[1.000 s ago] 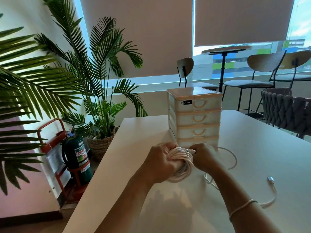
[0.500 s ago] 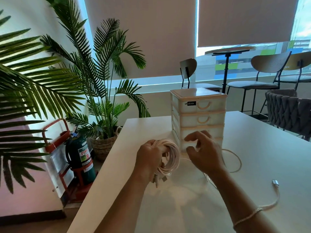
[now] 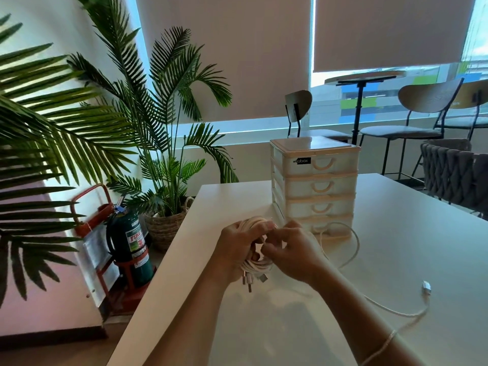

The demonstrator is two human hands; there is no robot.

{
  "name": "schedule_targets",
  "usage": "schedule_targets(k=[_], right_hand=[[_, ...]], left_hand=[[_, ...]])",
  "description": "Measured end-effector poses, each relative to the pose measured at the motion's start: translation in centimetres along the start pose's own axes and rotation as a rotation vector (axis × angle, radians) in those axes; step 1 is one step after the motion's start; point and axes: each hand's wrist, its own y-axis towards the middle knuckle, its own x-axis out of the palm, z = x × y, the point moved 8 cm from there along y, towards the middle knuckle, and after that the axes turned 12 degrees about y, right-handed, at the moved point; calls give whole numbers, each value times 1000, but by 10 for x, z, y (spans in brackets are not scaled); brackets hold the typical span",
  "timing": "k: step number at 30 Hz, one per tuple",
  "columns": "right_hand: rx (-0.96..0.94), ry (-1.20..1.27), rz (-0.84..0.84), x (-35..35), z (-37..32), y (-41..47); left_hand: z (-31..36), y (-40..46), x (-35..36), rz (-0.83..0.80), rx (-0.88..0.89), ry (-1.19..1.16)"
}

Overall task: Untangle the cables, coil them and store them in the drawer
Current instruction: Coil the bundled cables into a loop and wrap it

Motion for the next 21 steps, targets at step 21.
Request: schedule_targets(k=[21], right_hand=[[141, 427, -442, 0, 4, -9]], left_hand=[[32, -4, -57, 600, 391, 812]])
